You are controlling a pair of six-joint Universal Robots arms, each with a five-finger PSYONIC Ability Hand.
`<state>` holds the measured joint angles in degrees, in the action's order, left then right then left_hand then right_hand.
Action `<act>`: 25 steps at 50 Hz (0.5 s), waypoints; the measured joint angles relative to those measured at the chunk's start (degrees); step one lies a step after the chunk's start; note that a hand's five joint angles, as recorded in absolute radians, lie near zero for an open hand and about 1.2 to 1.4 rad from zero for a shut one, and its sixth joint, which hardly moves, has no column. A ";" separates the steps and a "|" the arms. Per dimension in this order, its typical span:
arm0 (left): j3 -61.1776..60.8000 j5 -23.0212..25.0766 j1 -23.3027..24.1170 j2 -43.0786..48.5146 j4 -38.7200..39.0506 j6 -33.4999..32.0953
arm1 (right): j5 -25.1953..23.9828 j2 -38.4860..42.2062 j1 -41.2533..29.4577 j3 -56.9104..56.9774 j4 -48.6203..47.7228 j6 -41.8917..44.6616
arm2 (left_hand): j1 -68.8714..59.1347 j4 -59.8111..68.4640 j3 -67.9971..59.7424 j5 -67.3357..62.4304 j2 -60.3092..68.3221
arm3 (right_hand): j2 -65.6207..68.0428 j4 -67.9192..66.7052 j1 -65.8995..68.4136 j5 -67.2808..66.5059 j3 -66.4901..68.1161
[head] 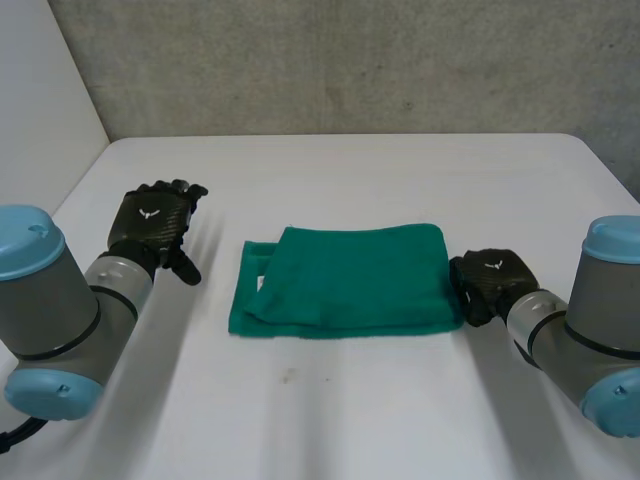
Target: Fold the towel.
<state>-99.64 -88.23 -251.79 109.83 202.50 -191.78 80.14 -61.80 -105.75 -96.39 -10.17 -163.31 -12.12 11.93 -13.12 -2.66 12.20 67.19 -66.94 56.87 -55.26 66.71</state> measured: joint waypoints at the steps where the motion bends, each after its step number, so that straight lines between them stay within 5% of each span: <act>1: -0.11 0.00 0.01 -0.07 0.00 0.00 | -0.14 0.14 0.13 0.03 -0.87 0.06 | 0.00 0.00 0.00 0.00 0.00 | 0.34 -0.54 0.18 -0.59 0.49; 11: -0.75 -0.02 0.25 -0.63 0.00 0.00 | -0.29 0.34 -1.42 4.03 -4.49 -0.27 | 0.00 0.00 0.00 0.00 0.00 | 0.40 -1.27 0.18 -1.16 0.92; 18: -1.18 -0.02 0.34 -0.86 -0.03 0.00 | 0.05 0.66 -8.61 8.91 -0.71 -2.06 | 0.00 0.00 0.00 0.00 0.00 | -1.98 1.18 -1.05 -0.09 -1.59; 19: -1.30 -0.01 0.34 -0.86 -0.03 0.00 | 0.36 0.69 -9.72 9.04 0.58 -2.49 | 0.00 0.00 0.00 0.00 0.00 | -16.46 15.78 -13.06 12.94 -15.68; 25: -1.65 0.10 0.27 -0.86 -0.02 0.00 | 1.79 0.25 -10.03 5.76 2.28 -2.98 | 0.00 0.00 0.00 0.00 0.00 | -27.45 27.66 -22.48 25.15 -27.42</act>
<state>-101.29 -88.13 -251.52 108.98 202.48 -191.78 81.93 -61.56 -115.79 -90.62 -7.89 -166.29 -12.12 11.93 -13.12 -2.66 12.20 39.74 -39.28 34.39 -30.11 39.29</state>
